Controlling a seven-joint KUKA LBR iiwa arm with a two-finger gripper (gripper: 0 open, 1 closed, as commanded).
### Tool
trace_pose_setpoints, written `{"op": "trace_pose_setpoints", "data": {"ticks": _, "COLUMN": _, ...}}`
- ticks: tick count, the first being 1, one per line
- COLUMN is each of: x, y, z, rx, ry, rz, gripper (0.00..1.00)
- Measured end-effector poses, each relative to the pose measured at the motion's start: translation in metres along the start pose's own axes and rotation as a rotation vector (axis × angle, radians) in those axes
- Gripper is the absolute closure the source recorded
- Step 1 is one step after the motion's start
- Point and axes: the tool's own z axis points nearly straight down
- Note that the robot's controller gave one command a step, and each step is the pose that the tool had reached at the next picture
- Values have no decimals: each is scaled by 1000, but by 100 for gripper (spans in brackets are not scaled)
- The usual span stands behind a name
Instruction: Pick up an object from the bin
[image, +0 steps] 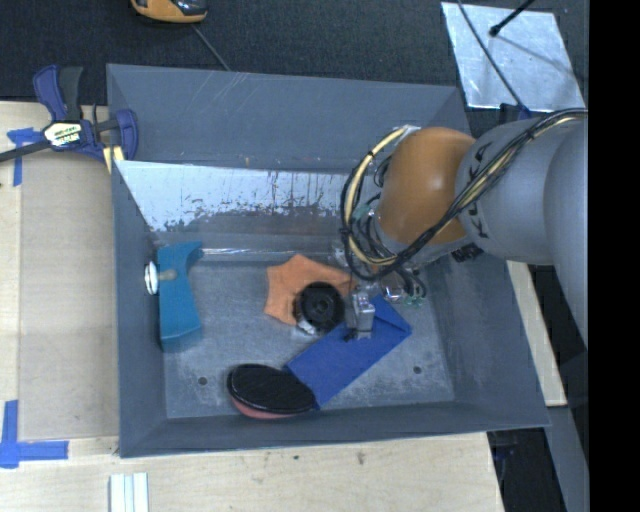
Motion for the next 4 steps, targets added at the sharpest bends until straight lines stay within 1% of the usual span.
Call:
{"op": "trace_pose_setpoints", "data": {"ticks": 1, "x": -7, "y": 19, "z": 1, "rx": -3, "ry": -5, "rz": 36, "gripper": 100}}
{"op": "trace_pose_setpoints", "data": {"ticks": 2, "x": -7, "y": 19, "z": 1, "rx": -3, "ry": -5, "rz": 35, "gripper": 100}}
{"op": "trace_pose_setpoints", "data": {"ticks": 3, "x": -3, "y": 25, "z": -121, "rx": -3, "ry": -1, "rz": 12, "gripper": 100}}
{"op": "trace_pose_setpoints", "data": {"ticks": 4, "x": -3, "y": 25, "z": -121, "rx": -3, "ry": 0, "rz": 11, "gripper": 100}}
